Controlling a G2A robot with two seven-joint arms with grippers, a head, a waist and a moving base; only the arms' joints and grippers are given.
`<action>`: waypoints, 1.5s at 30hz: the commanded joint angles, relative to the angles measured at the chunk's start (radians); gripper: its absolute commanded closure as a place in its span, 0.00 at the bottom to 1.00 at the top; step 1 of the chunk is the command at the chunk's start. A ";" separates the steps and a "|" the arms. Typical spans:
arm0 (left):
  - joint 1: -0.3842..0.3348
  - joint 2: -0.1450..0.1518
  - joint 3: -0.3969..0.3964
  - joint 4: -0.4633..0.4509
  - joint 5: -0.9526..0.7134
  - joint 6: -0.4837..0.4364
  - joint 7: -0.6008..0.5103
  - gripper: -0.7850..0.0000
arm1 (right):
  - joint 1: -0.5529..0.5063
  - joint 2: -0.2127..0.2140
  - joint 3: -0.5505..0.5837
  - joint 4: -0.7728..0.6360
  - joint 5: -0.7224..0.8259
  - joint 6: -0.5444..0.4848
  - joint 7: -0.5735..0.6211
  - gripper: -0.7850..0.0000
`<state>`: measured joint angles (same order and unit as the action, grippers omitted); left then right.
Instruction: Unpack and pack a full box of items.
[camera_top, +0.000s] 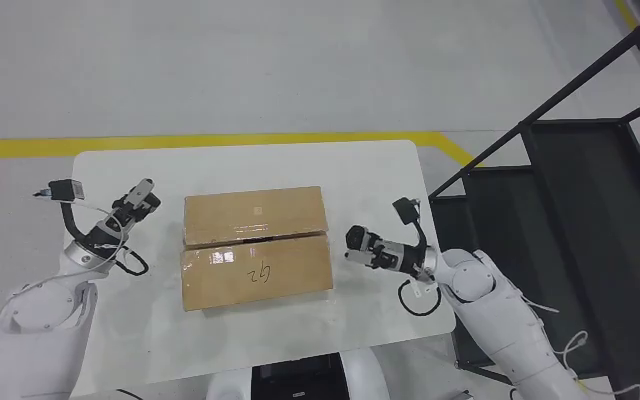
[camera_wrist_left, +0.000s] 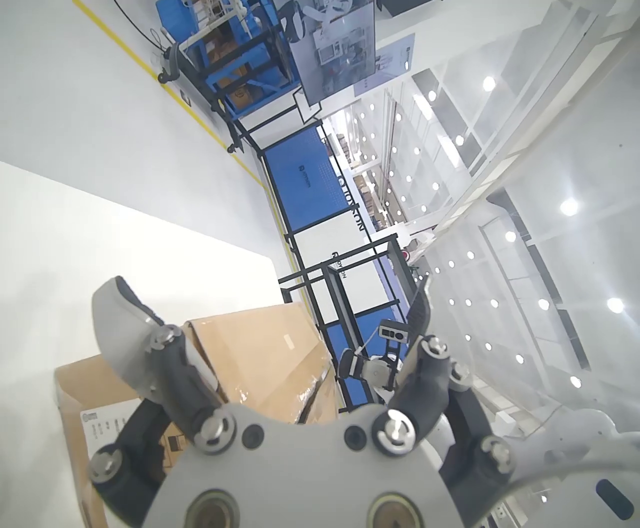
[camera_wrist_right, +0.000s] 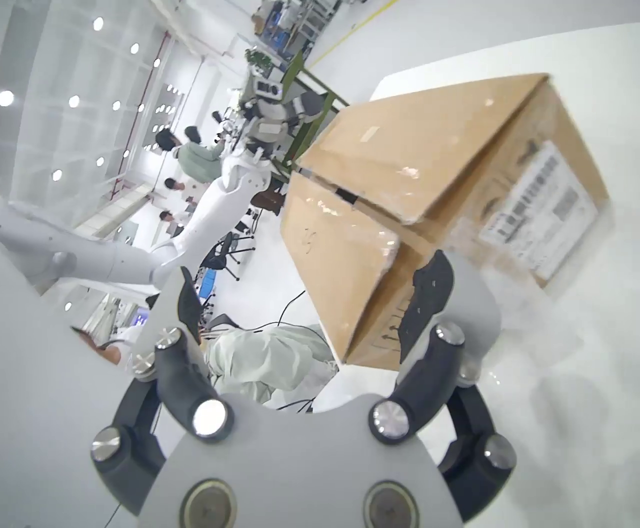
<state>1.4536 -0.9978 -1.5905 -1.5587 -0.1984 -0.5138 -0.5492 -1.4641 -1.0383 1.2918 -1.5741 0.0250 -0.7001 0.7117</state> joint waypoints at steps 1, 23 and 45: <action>0.001 -0.001 0.007 -0.003 0.001 0.005 0.000 0.00 | 0.012 -0.008 -0.031 0.002 0.085 0.098 -0.027 0.00; 0.000 -0.012 0.041 -0.009 -0.007 0.028 -0.014 0.00 | 0.213 -0.057 -0.189 0.110 0.357 0.204 0.058 0.00; -0.035 -0.019 0.064 0.034 -0.037 0.044 -0.065 0.00 | 0.468 -0.185 -0.383 0.302 0.468 0.210 -0.356 0.00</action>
<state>1.4201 -1.0166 -1.5279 -1.5257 -0.2326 -0.4716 -0.6106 -1.0142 -1.2148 0.9218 -1.2948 0.5161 -0.4825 0.3878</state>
